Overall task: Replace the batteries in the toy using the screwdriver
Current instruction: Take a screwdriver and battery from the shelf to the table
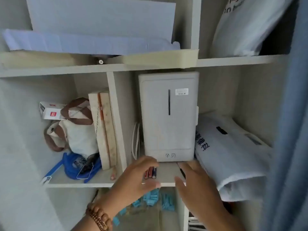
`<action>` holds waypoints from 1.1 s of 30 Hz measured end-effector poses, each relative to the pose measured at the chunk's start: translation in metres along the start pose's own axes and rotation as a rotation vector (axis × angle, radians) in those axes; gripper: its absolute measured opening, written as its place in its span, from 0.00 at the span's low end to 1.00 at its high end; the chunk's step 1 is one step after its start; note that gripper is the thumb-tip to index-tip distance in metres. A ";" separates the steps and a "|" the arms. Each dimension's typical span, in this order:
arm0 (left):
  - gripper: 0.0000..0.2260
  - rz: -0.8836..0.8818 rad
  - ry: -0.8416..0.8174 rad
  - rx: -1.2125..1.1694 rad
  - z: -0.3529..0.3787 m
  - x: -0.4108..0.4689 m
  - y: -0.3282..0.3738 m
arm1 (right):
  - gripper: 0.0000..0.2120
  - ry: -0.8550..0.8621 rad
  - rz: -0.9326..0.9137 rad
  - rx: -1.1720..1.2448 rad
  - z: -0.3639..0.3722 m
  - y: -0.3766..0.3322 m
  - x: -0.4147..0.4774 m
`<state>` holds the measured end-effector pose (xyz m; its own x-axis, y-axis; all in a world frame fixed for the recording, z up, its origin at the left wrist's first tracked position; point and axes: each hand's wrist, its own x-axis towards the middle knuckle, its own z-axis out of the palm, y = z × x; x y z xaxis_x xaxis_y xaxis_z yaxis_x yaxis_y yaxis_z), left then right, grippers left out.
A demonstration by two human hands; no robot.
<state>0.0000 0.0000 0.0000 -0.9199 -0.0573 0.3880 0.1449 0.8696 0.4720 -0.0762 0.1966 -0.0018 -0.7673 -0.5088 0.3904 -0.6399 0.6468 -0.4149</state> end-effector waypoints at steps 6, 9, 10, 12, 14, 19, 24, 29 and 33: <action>0.24 -0.090 -0.012 -0.018 0.022 0.018 -0.020 | 0.16 0.105 0.046 -0.150 0.029 0.015 0.022; 0.24 -0.126 -0.039 -0.015 0.026 0.026 -0.025 | 0.13 0.160 -0.009 -0.203 0.043 0.031 0.030; 0.24 -0.125 -0.031 -0.020 0.029 0.028 -0.027 | 0.13 0.163 -0.023 -0.197 0.044 0.032 0.032; 0.25 -0.125 -0.029 -0.021 0.033 0.032 -0.031 | 0.14 0.199 -0.036 -0.182 0.050 0.036 0.038; 0.26 -0.135 -0.029 -0.010 0.039 0.037 -0.038 | 0.13 0.210 -0.034 -0.189 0.054 0.041 0.044; 0.27 -0.034 -0.028 0.076 0.053 0.043 -0.052 | 0.14 0.315 -0.071 -0.218 0.065 0.047 0.051; 0.20 0.210 0.189 0.254 0.064 0.052 -0.064 | 0.15 0.327 -0.090 -0.238 0.066 0.052 0.054; 0.23 0.196 0.204 0.302 0.063 0.054 -0.063 | 0.15 0.298 -0.092 -0.220 0.068 0.053 0.054; 0.20 0.169 0.225 0.349 0.062 0.053 -0.058 | 0.09 0.284 -0.071 -0.261 0.068 0.052 0.054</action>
<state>-0.0796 -0.0228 -0.0558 -0.7862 0.0283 0.6173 0.1196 0.9870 0.1070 -0.1538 0.1643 -0.0587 -0.6561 -0.4034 0.6378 -0.6308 0.7571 -0.1701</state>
